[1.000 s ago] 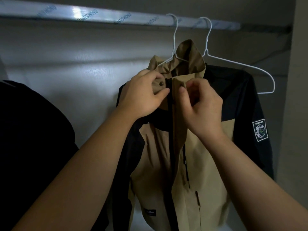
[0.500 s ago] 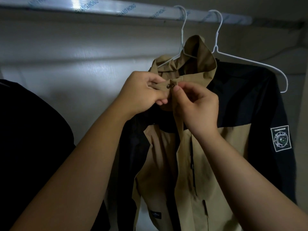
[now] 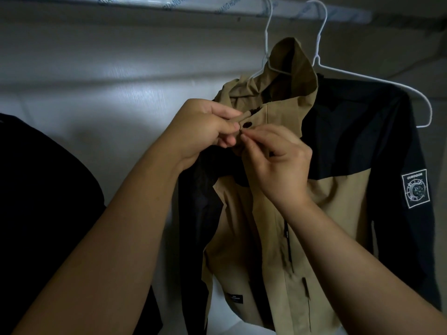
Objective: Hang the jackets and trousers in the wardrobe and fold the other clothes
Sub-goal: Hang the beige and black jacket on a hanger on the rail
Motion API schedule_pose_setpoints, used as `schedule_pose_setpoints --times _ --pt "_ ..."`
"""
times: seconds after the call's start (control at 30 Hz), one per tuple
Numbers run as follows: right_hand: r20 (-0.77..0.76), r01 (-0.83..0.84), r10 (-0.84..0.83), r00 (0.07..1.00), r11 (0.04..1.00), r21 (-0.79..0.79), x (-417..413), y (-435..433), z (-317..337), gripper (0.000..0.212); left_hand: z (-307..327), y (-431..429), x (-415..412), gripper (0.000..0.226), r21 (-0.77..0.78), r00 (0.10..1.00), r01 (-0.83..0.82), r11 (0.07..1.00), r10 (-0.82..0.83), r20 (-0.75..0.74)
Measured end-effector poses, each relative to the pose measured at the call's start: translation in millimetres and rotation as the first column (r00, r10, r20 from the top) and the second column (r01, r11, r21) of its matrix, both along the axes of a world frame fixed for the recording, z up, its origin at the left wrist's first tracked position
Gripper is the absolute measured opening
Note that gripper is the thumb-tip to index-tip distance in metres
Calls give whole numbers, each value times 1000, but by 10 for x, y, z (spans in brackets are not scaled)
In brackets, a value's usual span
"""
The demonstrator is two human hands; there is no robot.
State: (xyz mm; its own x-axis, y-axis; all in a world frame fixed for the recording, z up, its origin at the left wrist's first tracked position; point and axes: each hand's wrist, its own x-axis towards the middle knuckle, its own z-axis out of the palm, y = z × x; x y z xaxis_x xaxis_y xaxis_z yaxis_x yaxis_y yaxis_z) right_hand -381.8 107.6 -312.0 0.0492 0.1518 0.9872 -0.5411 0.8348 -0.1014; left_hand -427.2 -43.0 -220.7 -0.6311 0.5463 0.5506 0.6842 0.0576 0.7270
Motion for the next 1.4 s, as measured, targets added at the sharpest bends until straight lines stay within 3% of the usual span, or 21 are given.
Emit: schedule_pose_setpoints --times 0.17,0.33,0.5,0.57,0.67,0.77,0.83,1.07,1.23,1.4 --pt "22 -61 65 998 988 -144 -18 8 -27 7 12 45 68 5 -27 997 10 1000 -12 -71" --pt "79 -214 236 969 952 -217 6 -7 -30 11 -38 70 52 13 20 978 -92 996 94 -187" --pt "139 -310 395 908 857 -412 29 12 20 16 -103 121 23 20 -1 844 -318 948 282 -455" --pt "153 -247 315 937 904 -349 64 23 76 22 -112 135 27 24 1 798 -349 937 298 -524" --pt "159 -27 53 986 987 -160 133 53 193 37 -112 135 13 22 20 776 -350 937 302 -554" --pt "244 108 -99 965 994 -23 179 100 352 48 -92 109 -5 20 3 795 -326 945 276 -540" --pt "347 166 -170 922 985 43 200 145 447 45 -81 85 -17 18 -26 813 -309 951 250 -527" --pt "454 99 -135 881 990 102 268 202 538 27 -92 97 15 11 -2 799 -374 927 321 -508" --pt "502 51 -70 862 997 52 271 212 565 15 -76 102 45 16 -32 828 -340 940 283 -484" --pt "543 -18 22 840 1000 -13 264 220 536 11 -101 137 -1 13 -32 785 -345 938 269 -559"
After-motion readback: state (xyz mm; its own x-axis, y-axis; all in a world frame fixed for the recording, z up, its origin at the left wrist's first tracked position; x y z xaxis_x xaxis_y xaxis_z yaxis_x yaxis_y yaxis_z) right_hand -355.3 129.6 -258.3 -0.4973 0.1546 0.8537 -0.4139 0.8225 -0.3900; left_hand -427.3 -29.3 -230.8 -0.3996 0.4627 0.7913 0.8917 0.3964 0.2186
